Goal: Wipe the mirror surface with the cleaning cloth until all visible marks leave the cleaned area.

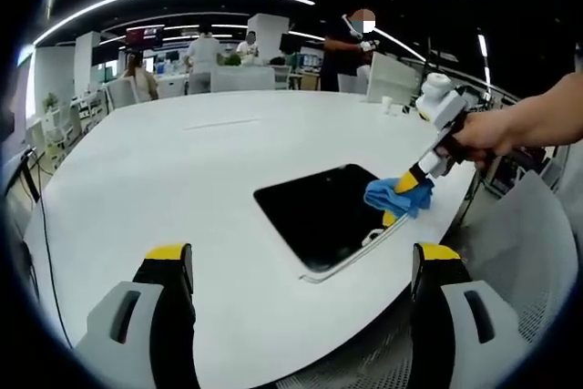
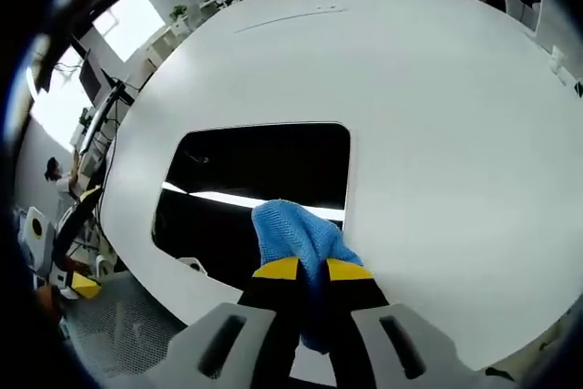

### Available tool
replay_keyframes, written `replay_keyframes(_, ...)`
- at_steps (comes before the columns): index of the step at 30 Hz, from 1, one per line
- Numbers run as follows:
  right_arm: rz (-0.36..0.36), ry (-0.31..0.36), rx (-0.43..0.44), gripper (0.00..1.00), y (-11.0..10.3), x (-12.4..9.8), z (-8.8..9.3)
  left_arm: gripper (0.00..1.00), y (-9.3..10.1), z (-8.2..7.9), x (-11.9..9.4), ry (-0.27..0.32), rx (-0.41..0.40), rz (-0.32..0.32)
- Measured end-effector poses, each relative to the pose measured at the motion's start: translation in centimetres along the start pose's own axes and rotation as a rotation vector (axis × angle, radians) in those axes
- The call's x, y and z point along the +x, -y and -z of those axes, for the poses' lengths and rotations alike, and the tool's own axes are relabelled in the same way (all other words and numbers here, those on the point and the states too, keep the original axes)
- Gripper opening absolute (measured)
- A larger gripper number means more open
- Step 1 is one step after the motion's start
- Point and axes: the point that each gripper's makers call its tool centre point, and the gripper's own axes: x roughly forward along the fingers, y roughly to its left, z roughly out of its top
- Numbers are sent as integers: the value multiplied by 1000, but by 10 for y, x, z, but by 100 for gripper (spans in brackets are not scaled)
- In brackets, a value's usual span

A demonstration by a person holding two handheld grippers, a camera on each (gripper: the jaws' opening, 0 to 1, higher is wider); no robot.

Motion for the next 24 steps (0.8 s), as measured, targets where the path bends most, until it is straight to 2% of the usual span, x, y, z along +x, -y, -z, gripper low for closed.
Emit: replay_keyframes(24, 30, 3, 9, 3, 6, 12, -37, 99, -1, 2, 0, -11, -13, -3)
